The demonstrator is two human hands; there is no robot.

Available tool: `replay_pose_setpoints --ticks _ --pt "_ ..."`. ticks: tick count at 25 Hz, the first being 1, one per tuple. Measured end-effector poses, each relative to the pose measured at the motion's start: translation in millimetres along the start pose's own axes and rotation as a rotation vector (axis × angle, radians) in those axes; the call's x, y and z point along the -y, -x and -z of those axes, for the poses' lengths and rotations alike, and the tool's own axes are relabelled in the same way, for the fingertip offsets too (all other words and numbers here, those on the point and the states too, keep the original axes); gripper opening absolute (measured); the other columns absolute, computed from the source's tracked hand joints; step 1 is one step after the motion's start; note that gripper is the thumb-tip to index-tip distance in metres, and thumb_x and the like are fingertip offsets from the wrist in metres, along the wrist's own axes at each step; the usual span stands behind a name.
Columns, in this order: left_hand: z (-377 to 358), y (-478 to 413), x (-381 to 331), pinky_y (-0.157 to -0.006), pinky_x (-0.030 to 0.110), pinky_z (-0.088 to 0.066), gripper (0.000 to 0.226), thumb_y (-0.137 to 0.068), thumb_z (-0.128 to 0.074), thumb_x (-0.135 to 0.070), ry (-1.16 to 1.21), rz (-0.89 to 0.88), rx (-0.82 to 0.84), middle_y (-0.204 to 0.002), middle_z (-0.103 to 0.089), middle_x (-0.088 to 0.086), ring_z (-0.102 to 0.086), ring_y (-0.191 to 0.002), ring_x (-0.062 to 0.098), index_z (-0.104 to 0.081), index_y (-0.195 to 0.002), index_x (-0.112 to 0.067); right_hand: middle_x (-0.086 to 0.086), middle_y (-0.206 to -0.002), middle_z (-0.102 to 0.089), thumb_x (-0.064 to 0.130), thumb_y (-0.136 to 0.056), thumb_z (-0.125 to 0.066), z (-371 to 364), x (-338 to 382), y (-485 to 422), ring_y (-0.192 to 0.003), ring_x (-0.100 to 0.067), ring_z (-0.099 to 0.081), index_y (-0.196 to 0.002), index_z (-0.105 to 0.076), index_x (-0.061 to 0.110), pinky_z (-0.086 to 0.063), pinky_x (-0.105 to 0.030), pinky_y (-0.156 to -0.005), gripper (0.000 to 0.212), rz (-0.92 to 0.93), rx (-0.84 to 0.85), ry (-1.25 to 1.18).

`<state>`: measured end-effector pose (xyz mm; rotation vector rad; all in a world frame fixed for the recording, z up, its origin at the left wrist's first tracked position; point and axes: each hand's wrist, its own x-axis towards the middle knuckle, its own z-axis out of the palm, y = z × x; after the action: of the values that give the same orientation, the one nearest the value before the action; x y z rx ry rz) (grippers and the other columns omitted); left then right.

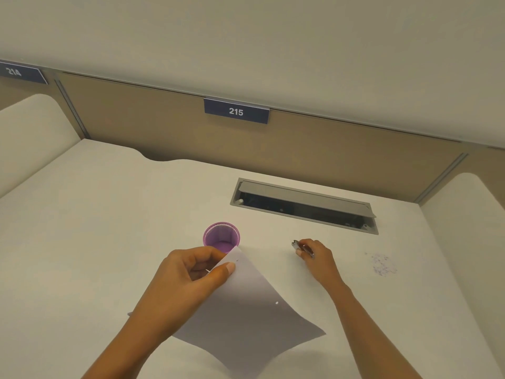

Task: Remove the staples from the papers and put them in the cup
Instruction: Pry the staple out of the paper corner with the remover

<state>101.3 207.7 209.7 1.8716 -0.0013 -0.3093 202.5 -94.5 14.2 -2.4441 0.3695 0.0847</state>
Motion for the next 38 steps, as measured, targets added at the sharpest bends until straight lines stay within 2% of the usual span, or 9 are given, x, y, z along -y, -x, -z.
replay_pose_setpoints --ticks 4,10,13,17,20,27,31,34,38 --pt "-0.5 5.0 -2.8 -0.065 0.023 -0.052 0.012 -0.087 -0.065 -0.026 0.006 -0.026 -0.018 -0.083 -0.077 -0.005 -0.073 -0.073 0.015 -0.076 -0.085 -0.021 0.003 -0.126 -0.059 0.03 -0.094 -0.056 38.5 45.8 51.2 -0.109 -0.012 -0.054 -0.128 -0.056 0.022 -0.044 -0.029 -0.094 0.035 0.077 -0.003 -0.365" --pt "-1.8 20.1 -11.1 -0.062 0.02 -0.048 0.01 -0.086 -0.066 -0.028 0.034 -0.082 -0.069 -0.085 -0.077 -0.006 -0.072 -0.073 0.015 -0.075 -0.087 -0.023 0.032 -0.107 -0.063 0.043 -0.085 -0.054 94.4 110.7 139.6 -0.104 0.009 -0.059 -0.109 -0.056 0.049 -0.049 -0.022 -0.091 0.025 0.331 -0.019 -0.48" --pt "-1.7 28.3 -16.2 -0.061 0.018 -0.047 0.01 -0.085 -0.067 -0.029 0.055 -0.119 -0.099 -0.086 -0.077 -0.005 -0.072 -0.075 0.015 -0.075 -0.087 -0.023 0.029 -0.111 -0.061 0.047 -0.084 -0.053 114.9 138.0 176.7 -0.11 0.004 -0.057 -0.108 -0.057 0.053 -0.055 -0.023 -0.085 0.025 0.414 -0.05 -0.512" --pt "-1.3 42.6 -23.3 -0.062 0.015 -0.048 0.012 -0.085 -0.067 -0.028 0.102 -0.19 -0.122 -0.089 -0.077 -0.004 -0.072 -0.079 0.015 -0.074 -0.091 -0.021 0.026 -0.106 -0.064 0.057 -0.081 -0.046 132.4 171.2 227.7 -0.106 0.0 -0.059 -0.103 -0.059 0.061 -0.052 -0.009 -0.074 0.026 0.496 -0.022 -0.583" --pt "-2.2 55.3 -29.2 -0.061 0.013 -0.048 0.016 -0.084 -0.068 -0.028 0.149 -0.247 -0.152 -0.092 -0.077 -0.006 -0.072 -0.084 0.017 -0.072 -0.099 -0.025 0.029 -0.106 -0.065 0.061 -0.078 -0.045 125.6 184.9 253.0 -0.105 0.0 -0.058 -0.107 -0.057 0.057 -0.052 -0.011 -0.077 0.032 0.487 0.049 -0.611" --pt "-0.8 91.5 -51.9 -0.07 0.017 -0.055 0.033 -0.081 -0.07 -0.037 0.124 -0.47 -0.227 -0.098 -0.075 -0.013 -0.071 -0.084 0.017 -0.064 -0.113 -0.04 0.033 -0.1 -0.066 0.055 -0.075 -0.047 122.2 194.7 275.0 -0.101 0.004 -0.06 -0.1 -0.063 0.047 -0.051 -0.008 -0.074 0.031 0.465 -0.025 -0.618" --pt "-0.5 97.0 -54.9 -0.072 0.012 -0.054 0.029 -0.075 -0.067 -0.037 0.129 -0.476 -0.237 -0.091 -0.075 -0.014 -0.07 -0.086 0.018 -0.073 -0.103 -0.039 0.03 -0.099 -0.067 0.064 -0.087 -0.044 125.8 197.3 280.7 -0.1 0.001 -0.063 -0.103 -0.057 0.056 -0.054 -0.012 -0.073 0.022 0.483 -0.102 -0.602" --pt "-2.1 101.4 -58.8 -0.07 0.006 -0.052 0.027 -0.072 -0.068 -0.039 0.137 -0.45 -0.229 -0.091 -0.075 -0.018 -0.07 -0.087 0.012 -0.074 -0.098 -0.043 0.029 -0.098 -0.068 0.068 -0.077 -0.043 129.1 198.1 287.2 -0.097 0.0 -0.065 -0.103 -0.056 0.055 -0.053 -0.011 -0.068 0.032 0.486 -0.151 -0.61" --pt "-5.6 105.2 -62.2 -0.073 0.004 -0.052 0.024 -0.072 -0.07 -0.036 0.166 -0.449 -0.213 -0.091 -0.074 -0.027 -0.07 -0.09 0.002 -0.074 -0.094 -0.044 0.03 -0.094 -0.068 0.069 -0.079 -0.042 131.8 197.9 291.3 -0.095 -0.001 -0.065 -0.101 -0.055 0.057 -0.053 -0.011 -0.064 0.028 0.489 -0.184 -0.586"
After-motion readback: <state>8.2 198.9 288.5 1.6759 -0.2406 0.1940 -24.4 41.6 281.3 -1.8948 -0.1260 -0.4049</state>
